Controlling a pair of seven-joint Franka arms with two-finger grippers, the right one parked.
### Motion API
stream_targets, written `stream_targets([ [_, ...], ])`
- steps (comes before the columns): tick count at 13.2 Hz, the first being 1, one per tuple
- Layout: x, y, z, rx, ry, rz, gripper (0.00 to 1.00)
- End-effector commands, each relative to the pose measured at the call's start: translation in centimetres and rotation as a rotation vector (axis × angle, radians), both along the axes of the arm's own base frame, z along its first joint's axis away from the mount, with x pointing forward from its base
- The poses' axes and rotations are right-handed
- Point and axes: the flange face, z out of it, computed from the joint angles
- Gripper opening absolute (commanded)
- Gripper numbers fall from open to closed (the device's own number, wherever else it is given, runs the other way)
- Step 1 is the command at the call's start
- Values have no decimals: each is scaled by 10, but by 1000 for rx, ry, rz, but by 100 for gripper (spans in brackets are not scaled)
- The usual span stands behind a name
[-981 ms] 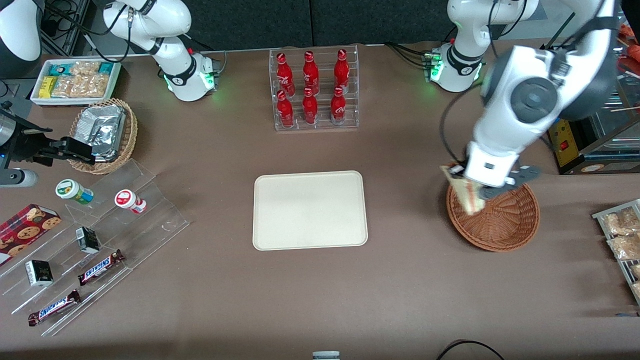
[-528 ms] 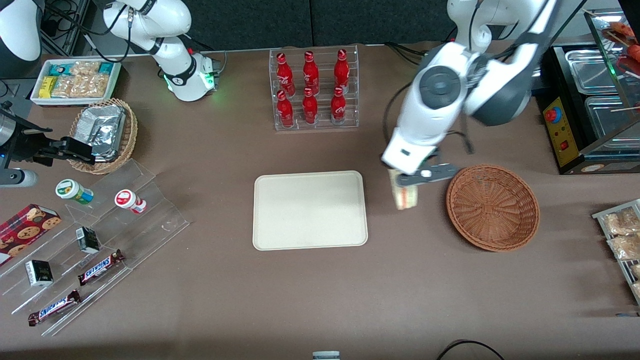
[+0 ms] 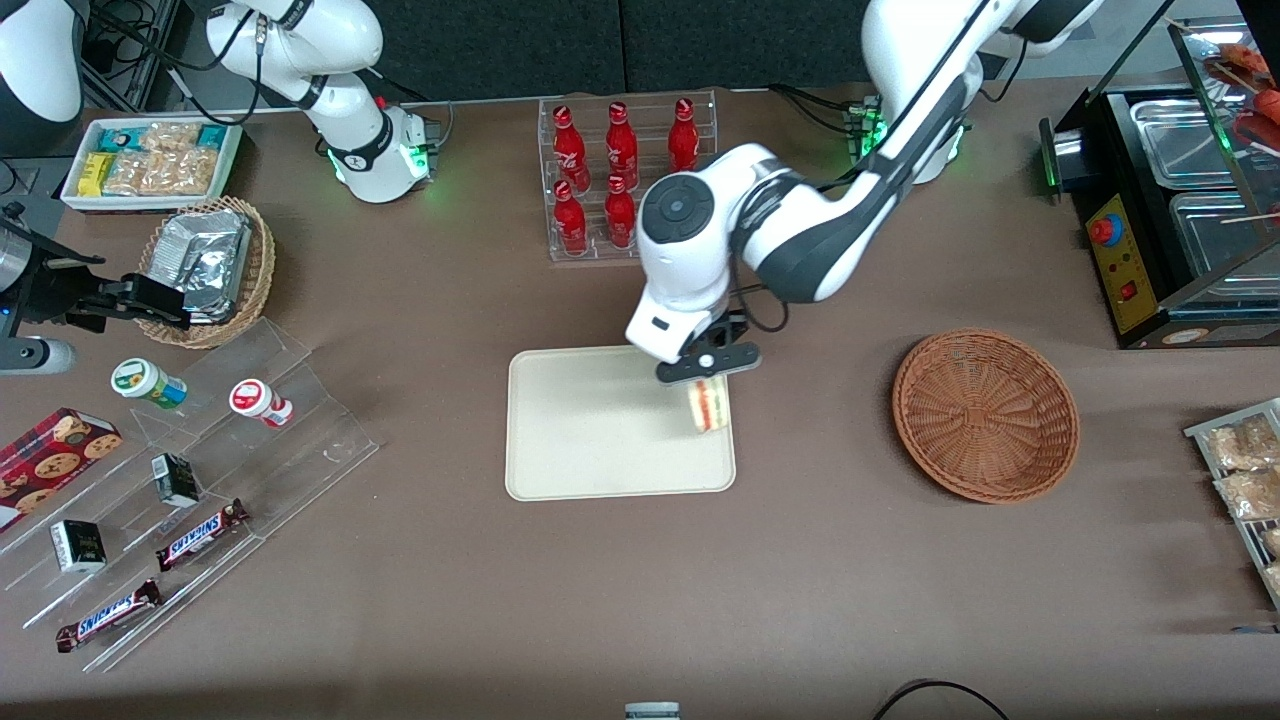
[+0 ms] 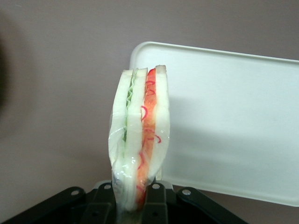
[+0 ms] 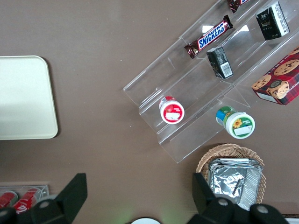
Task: Place sandwich from basket to tray
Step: 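Lower the sandwich onto the tray and open the left gripper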
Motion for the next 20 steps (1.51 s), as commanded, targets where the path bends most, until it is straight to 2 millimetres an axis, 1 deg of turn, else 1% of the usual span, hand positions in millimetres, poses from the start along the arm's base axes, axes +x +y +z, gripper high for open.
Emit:
stream_targets([
  [1,6,-21,-25,-29,-31,-13,19],
  [2,2,-31,-39,-32,-56,-42,19],
  [3,1,-36,-53,-31,-66,-41,19],
  [4,2,-36,-67,-20,-70,-49,19],
  [6,3,-37,-87,-14,-74,-79,19],
  [7,0,-39,-97,-8,-62,-87,19],
  [8,-7,-46,-100,-5,-62,-106,19],
  [11,-8,-45,-120,22,-64,-134,19],
  [12,-9,-45,-123,23,-60,-136,20],
  [15,-9,-45,-127,29,-58,-143,35],
  [16,-9,-45,-128,30,-57,-143,61],
  [17,-8,-44,-125,28,-61,-141,82],
  [18,-6,-44,-119,26,-67,-136,96],
  [19,-3,-42,-111,25,-71,-123,99],
  [20,0,-41,-86,18,-95,-112,99],
])
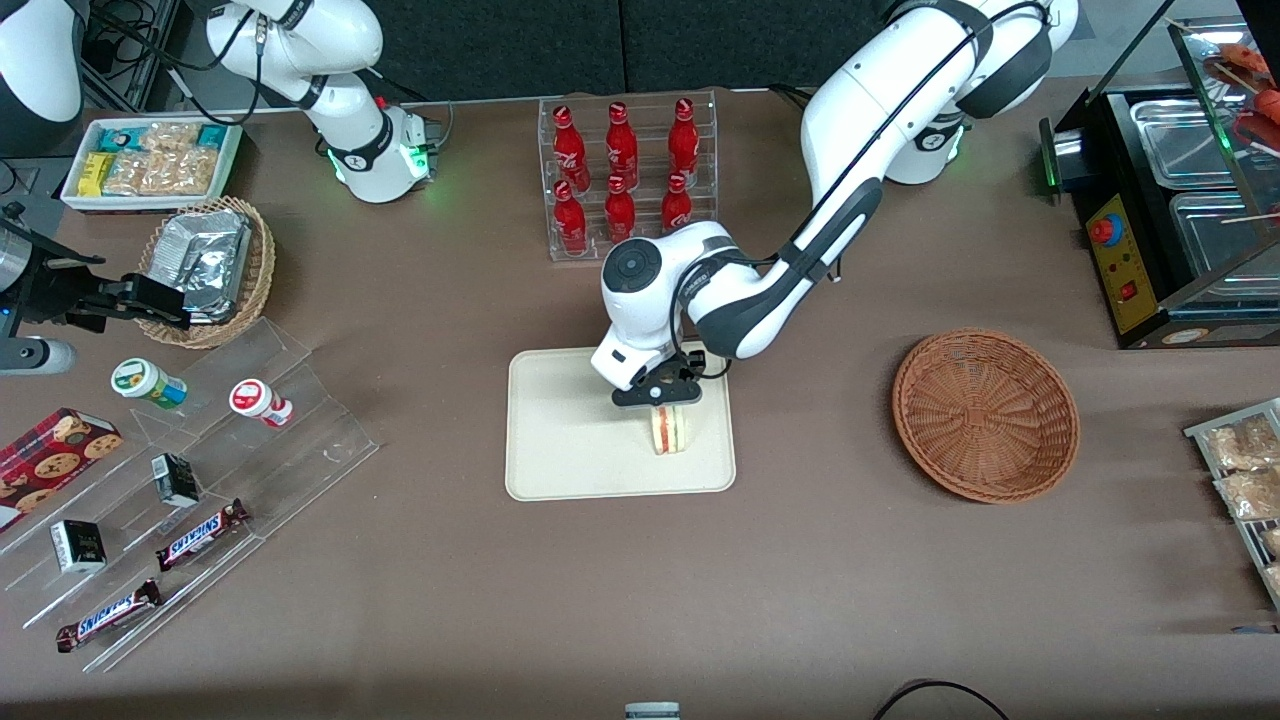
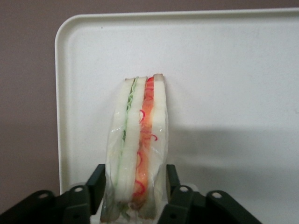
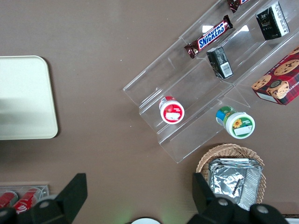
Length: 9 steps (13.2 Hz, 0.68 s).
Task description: Place sandwich from basket to tray
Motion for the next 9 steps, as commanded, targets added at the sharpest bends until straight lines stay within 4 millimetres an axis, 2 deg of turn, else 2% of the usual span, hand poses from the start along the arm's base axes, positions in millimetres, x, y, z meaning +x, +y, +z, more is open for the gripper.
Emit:
stream_targets([
  [1,7,3,57,16,-50,37,99],
  [3,4,12,124,-1,-50,104,99],
  [4,9,27,157,-7,-40,148,99],
  [6,31,74,211,-13,-33,239,99],
  [8,31,105,257,-3,-49,295,99],
  [9,35,126,267,30,-40,329,99],
])
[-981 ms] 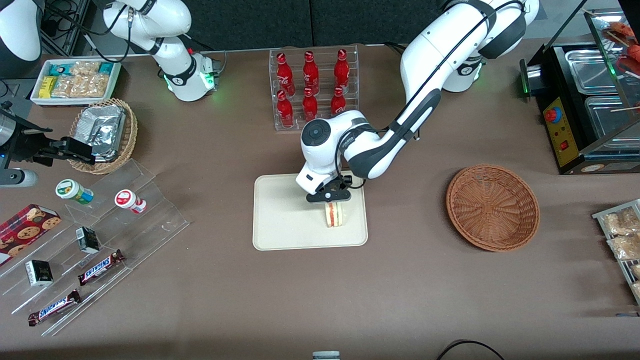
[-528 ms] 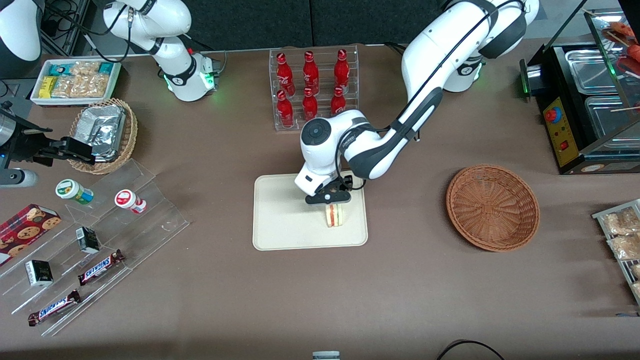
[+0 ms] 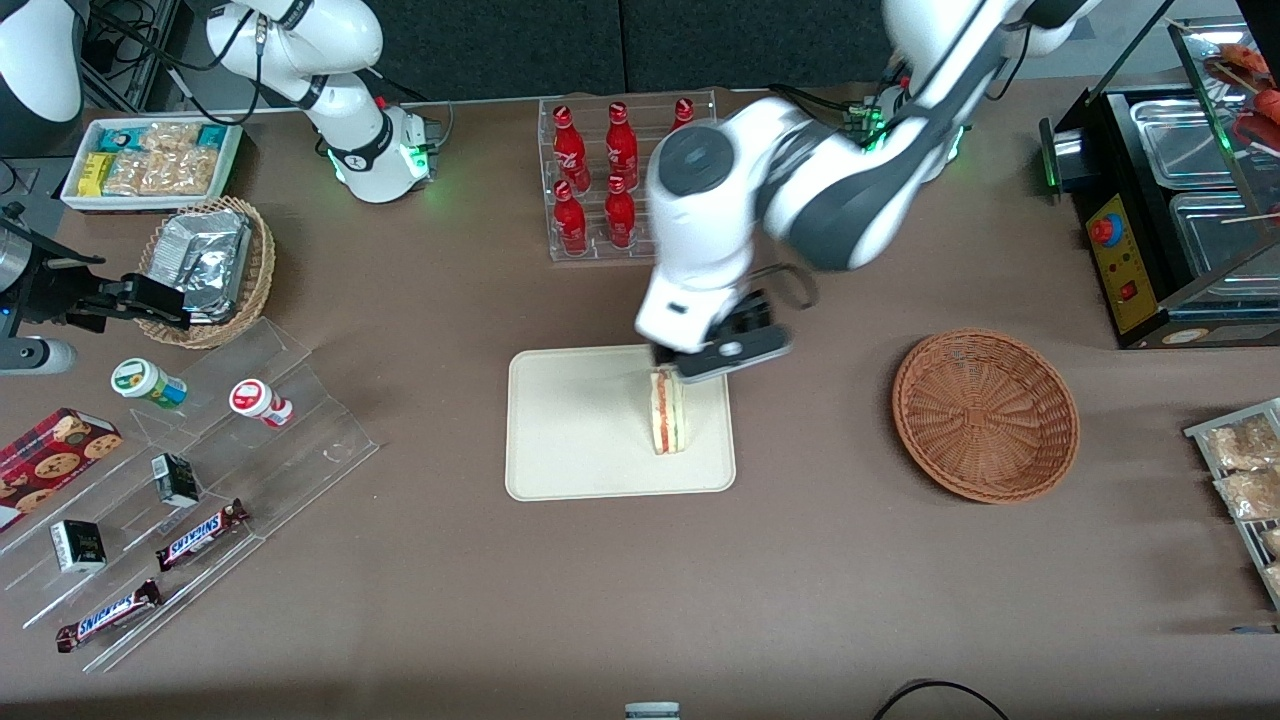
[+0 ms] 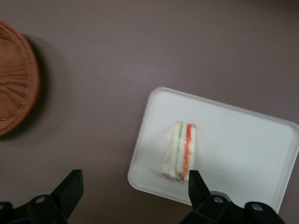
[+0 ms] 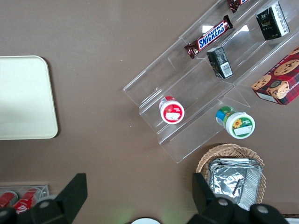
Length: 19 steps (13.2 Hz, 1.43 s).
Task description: Place sandwich from basket to tray
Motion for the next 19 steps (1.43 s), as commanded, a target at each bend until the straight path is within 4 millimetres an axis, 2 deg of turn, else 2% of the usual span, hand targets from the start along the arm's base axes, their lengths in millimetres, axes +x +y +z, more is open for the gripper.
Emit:
stream_targets([
  [1,-5,44,30,62,36,70,99],
  [3,-1,76,54,84,36,80,99],
  [6,7,133,82,83,105,-26,99],
  [8,17,183,100,49,134,-66,99],
  [11,20,261,128,-12,184,-175,99],
  [13,15,313,144,-70,210,-253,99],
  [15,6,351,158,-85,221,-301,99],
  [17,-10,383,166,-134,226,-340,99],
  [19,-26,396,163,-142,234,-369,99],
])
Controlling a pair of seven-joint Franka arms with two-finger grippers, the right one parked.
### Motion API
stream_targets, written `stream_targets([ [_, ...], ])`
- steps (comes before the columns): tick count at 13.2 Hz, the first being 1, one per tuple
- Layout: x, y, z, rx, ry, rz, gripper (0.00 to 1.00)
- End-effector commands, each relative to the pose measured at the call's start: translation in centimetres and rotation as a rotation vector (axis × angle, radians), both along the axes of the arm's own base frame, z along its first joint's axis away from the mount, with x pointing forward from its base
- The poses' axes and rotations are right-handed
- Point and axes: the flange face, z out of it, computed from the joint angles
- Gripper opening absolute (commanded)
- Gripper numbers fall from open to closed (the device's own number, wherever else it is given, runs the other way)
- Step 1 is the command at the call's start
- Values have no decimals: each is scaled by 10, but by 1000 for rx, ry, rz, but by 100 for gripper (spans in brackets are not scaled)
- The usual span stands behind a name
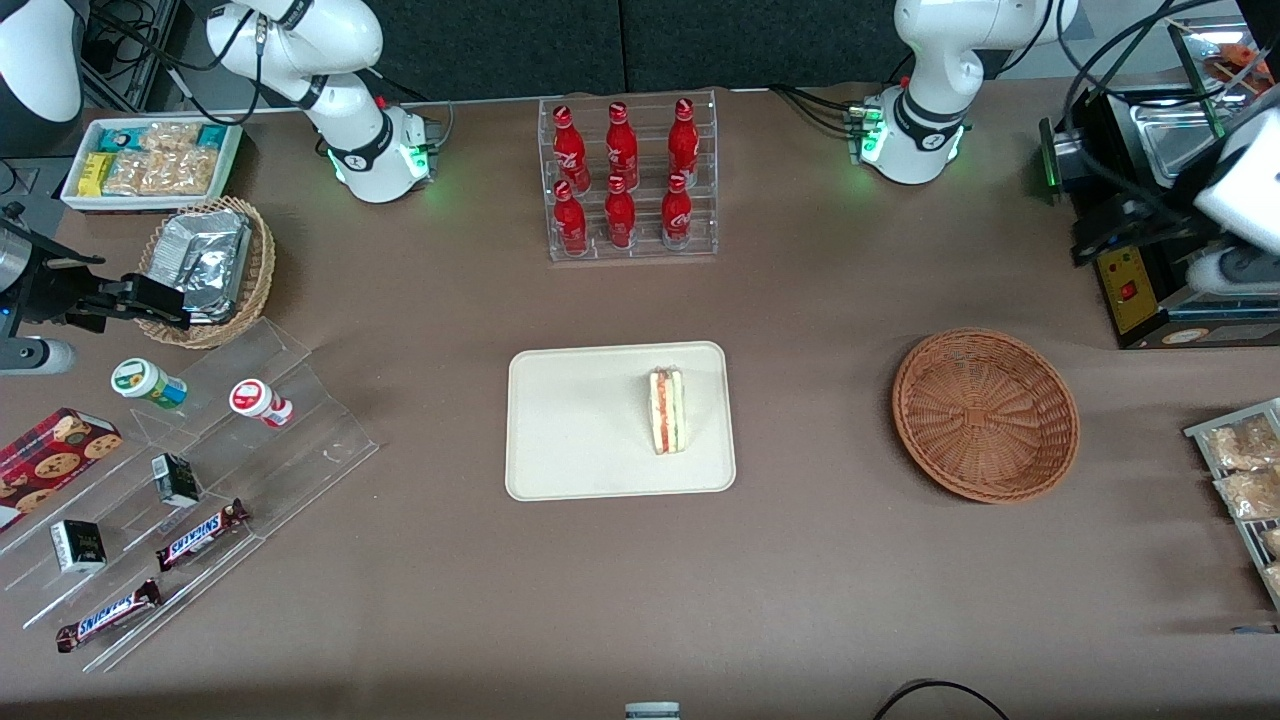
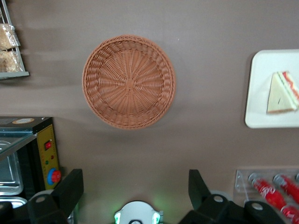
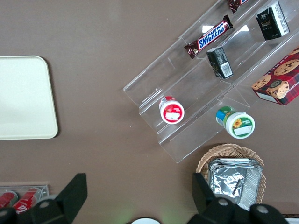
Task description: Place sandwich from basket to tray
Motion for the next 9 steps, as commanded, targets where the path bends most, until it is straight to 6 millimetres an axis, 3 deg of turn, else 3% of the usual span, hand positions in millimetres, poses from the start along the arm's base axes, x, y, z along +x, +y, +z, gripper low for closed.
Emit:
stream_targets([
  [1,-29,6,-2,-25,6,-35,99],
  [5,-37,9,6,-9,-5,-35,99],
  [9,-22,9,7,37,-9,-39,99],
])
